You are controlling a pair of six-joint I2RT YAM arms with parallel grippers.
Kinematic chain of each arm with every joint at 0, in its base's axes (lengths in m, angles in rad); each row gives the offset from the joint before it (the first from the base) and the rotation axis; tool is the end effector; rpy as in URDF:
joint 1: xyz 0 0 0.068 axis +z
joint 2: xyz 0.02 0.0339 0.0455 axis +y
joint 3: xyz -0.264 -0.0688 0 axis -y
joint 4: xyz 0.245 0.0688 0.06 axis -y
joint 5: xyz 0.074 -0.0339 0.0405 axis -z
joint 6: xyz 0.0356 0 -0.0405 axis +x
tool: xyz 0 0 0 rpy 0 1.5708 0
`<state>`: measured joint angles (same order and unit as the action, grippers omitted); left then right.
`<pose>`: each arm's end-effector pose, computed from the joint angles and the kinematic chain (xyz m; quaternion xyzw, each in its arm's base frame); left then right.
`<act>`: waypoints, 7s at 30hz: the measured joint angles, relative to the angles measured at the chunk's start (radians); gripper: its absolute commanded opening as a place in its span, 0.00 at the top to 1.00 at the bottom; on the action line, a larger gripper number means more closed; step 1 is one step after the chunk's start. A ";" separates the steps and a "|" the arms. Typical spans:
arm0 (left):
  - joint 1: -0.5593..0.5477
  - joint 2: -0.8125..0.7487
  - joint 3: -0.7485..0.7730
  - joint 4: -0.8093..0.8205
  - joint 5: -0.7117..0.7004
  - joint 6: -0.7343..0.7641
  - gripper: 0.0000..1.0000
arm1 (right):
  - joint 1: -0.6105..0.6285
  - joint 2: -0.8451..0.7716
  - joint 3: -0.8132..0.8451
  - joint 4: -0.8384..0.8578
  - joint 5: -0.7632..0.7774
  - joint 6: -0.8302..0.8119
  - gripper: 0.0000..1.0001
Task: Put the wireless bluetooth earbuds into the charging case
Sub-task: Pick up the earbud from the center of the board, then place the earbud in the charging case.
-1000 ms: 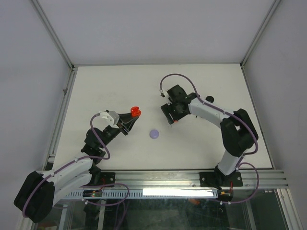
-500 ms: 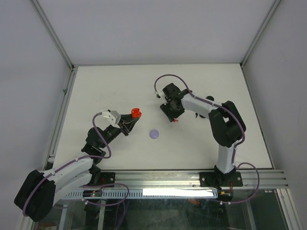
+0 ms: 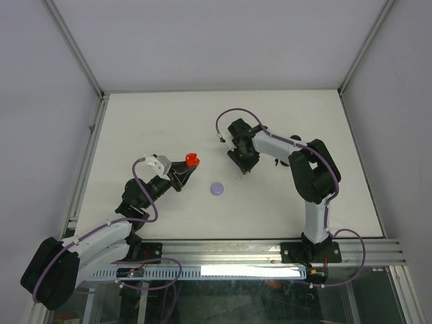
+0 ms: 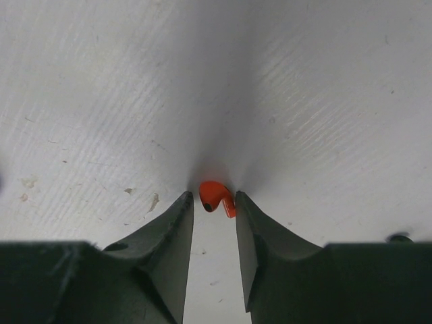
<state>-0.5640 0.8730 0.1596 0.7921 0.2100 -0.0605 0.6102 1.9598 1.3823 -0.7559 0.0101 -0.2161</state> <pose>0.1510 -0.1043 0.2094 0.2427 0.6346 -0.2921 0.6732 0.3148 0.2197 0.1678 -0.3981 0.9096 0.0183 0.1171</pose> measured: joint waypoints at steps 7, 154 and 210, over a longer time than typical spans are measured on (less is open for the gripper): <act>0.000 0.002 0.000 0.000 0.000 0.000 0.98 | 0.000 0.005 0.005 -0.010 -0.003 -0.005 0.66; 0.000 0.139 0.121 0.373 0.104 0.141 0.99 | 0.354 -0.674 -0.276 0.847 -0.171 0.245 0.62; 0.000 0.154 0.111 0.408 0.089 0.018 1.00 | 0.327 -0.634 -0.047 0.487 -0.190 0.365 0.45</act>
<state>-0.5644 1.0267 0.2703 1.2003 0.2993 -0.0429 0.9375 1.3254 1.3354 -0.2691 -0.1799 0.1486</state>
